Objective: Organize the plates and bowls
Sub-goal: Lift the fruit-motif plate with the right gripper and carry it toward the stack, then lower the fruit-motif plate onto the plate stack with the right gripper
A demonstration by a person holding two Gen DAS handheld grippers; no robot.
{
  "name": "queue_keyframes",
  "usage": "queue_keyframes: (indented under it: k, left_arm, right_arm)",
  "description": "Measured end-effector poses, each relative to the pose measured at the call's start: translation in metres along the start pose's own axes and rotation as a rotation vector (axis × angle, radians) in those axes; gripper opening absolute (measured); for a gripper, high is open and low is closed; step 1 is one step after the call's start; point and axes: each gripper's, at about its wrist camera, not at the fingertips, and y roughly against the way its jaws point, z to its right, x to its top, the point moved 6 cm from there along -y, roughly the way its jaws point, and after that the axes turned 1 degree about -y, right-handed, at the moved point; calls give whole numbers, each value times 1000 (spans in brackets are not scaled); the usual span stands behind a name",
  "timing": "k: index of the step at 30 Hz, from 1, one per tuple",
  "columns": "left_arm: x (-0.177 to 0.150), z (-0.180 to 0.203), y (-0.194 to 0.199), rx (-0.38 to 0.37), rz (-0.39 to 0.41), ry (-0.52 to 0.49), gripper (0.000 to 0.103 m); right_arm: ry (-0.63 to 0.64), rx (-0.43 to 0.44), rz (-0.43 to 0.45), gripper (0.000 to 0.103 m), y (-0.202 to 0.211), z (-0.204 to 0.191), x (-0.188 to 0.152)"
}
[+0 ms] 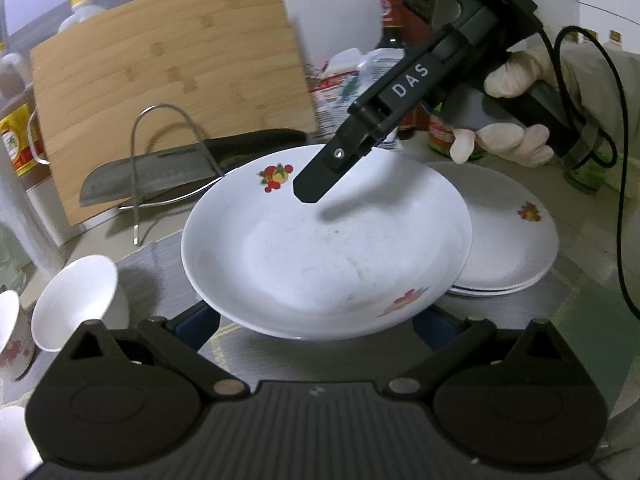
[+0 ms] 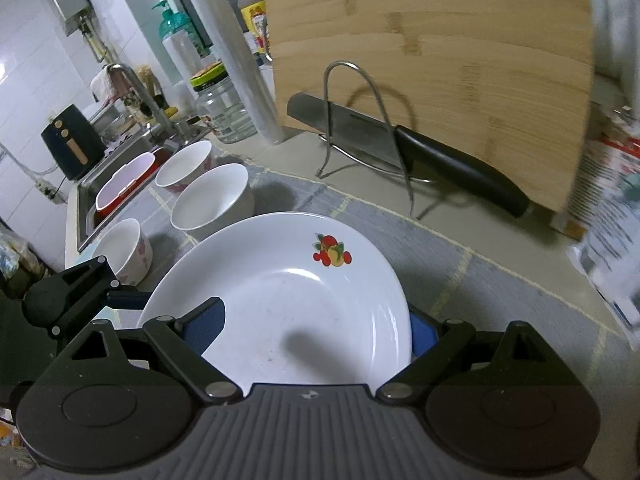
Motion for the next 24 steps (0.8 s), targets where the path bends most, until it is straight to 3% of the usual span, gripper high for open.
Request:
queue_keyframes:
  k: [24]
  left_arm:
    - [17,80,-8,-236,28,-174,102]
  right_arm:
    - [-199,-208,67,95,84,35,-80]
